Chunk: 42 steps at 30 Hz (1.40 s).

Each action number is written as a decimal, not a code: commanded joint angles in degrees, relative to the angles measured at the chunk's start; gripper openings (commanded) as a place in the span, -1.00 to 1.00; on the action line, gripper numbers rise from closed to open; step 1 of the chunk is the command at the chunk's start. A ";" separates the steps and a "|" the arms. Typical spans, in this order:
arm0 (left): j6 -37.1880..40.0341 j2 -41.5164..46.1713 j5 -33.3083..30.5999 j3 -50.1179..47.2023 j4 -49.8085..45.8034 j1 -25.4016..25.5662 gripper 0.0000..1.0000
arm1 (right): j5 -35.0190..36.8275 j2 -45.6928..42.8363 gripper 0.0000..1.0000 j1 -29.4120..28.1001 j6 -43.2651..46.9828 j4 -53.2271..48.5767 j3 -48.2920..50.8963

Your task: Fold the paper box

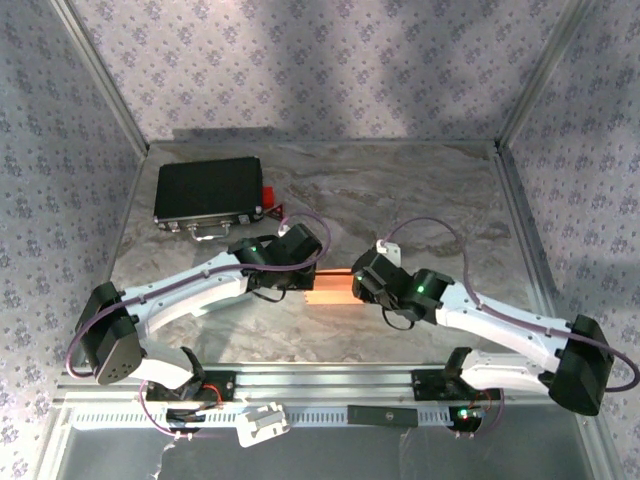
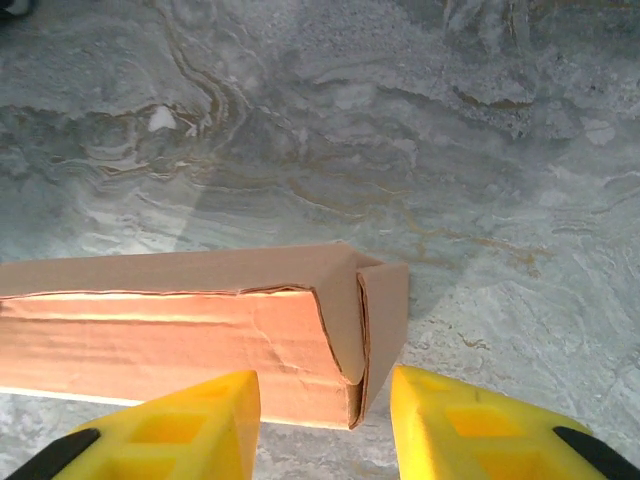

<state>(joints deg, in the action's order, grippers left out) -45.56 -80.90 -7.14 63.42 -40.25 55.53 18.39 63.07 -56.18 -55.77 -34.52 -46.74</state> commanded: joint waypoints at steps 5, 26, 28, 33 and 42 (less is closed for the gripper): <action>-0.28 -0.57 -0.36 0.03 -1.52 0.44 -1.00 | -0.95 -5.62 -0.04 0.02 -7.14 -0.89 1.05; -0.87 -1.69 -3.75 1.19 -2.82 2.78 -1.00 | -10.57 -7.86 0.38 12.11 -15.81 -1.88 1.76; -1.10 -1.79 -4.11 1.18 -2.59 3.00 -1.00 | -13.76 -9.81 0.44 13.38 -24.44 3.10 5.90; -1.39 -2.12 -4.97 1.53 -2.63 3.65 -1.00 | -16.68 -11.21 0.48 13.13 -51.76 6.43 12.74; -1.87 -2.35 -5.52 1.47 -2.47 4.50 -1.00 | -9.04 -16.38 0.53 8.97 -60.73 5.41 12.26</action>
<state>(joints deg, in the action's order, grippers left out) -46.61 -81.93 -12.45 63.70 -40.49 59.35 5.10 49.32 -46.04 -110.19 -28.69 -33.95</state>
